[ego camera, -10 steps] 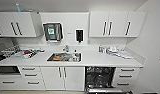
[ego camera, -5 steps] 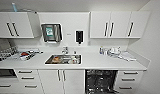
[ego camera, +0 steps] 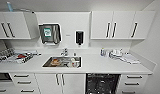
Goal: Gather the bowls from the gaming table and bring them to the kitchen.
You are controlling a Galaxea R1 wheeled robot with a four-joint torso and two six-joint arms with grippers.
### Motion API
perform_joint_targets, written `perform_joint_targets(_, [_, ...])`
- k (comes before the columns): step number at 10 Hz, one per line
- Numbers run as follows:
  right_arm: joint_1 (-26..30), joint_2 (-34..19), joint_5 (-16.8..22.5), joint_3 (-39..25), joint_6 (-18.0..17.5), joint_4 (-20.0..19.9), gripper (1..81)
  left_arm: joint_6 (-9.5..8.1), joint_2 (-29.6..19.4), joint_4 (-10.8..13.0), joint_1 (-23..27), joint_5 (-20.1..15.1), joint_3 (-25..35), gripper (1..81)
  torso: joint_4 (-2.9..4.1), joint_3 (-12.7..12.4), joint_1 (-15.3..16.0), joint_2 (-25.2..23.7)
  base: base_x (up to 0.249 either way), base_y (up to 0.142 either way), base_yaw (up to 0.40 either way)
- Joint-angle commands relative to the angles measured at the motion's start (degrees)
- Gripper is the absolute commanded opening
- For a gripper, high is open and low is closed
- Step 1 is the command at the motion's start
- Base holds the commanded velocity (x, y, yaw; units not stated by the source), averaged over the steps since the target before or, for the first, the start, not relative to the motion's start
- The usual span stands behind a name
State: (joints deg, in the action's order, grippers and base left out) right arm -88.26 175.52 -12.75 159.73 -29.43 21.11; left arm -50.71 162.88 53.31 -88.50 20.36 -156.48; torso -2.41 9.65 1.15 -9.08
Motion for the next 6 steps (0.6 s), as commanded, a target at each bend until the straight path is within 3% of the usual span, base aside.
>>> perform_joint_targets(1, [1.99,-0.06,2.29,0.04,-0.10,-0.02,1.0,0.35,-1.06,0.39,1.71,-1.64,-0.41,1.0,0.00,0.00,0.00,0.00,0.182,0.000,0.000])
perform_joint_targets(6, [2.07,-0.14,2.29,0.04,-0.19,0.07,1.0,0.35,-1.15,0.30,1.71,-1.64,-0.41,1.0,0.00,0.00,0.00,0.00,0.172,0.000,0.000])
